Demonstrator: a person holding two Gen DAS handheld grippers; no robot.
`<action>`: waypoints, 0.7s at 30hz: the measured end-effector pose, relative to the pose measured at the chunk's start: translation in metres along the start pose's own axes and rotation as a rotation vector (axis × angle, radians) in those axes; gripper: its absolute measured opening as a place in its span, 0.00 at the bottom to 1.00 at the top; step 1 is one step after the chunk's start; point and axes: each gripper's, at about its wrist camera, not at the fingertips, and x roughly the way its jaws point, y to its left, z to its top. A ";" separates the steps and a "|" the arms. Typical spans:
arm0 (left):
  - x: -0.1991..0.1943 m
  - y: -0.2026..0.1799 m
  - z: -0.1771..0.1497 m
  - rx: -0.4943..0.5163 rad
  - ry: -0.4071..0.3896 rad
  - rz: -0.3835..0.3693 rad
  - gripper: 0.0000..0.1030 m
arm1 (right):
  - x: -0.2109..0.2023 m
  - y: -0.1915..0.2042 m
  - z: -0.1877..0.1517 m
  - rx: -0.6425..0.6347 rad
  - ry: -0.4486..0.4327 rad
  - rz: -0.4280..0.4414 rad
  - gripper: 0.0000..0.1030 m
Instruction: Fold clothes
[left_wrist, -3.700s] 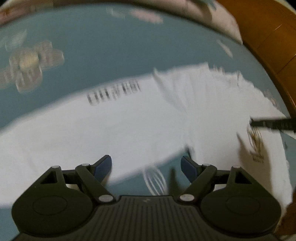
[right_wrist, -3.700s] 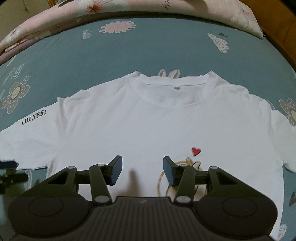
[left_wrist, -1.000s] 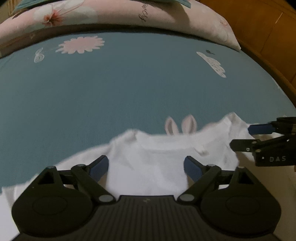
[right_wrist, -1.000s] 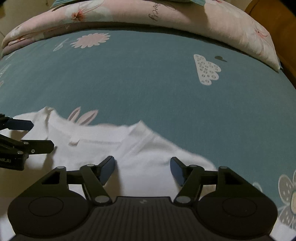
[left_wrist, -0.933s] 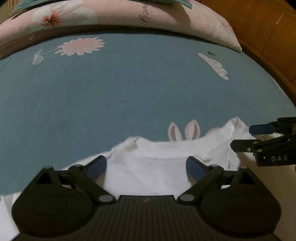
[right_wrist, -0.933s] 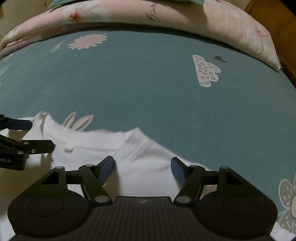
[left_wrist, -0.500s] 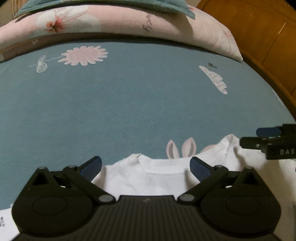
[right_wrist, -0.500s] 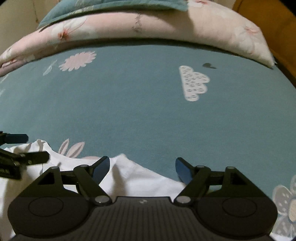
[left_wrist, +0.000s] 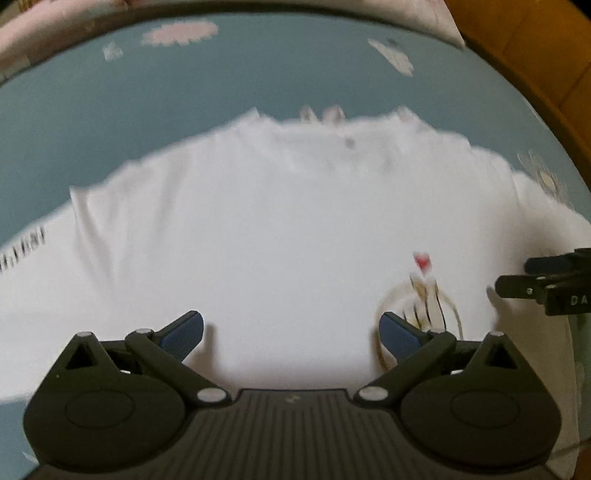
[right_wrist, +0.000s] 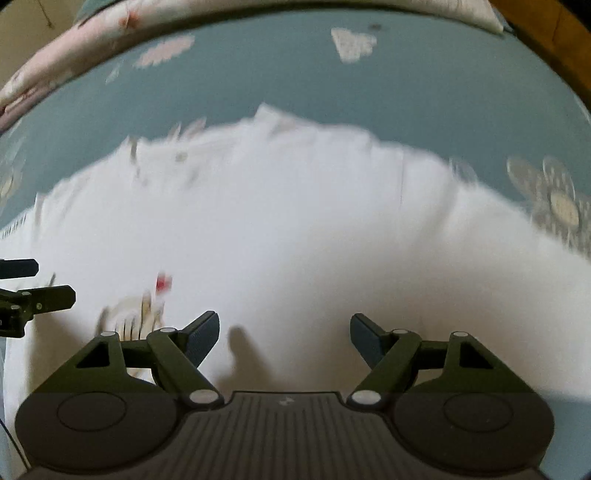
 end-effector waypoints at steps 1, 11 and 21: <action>0.002 -0.001 -0.006 0.005 0.015 -0.002 0.97 | 0.000 0.001 -0.007 -0.003 0.006 -0.005 0.79; 0.001 -0.004 -0.044 0.024 0.062 0.034 0.97 | -0.012 -0.006 -0.053 -0.011 0.042 -0.053 0.81; 0.000 -0.009 -0.041 -0.006 0.016 0.009 0.97 | -0.025 -0.037 -0.006 0.053 -0.194 -0.128 0.81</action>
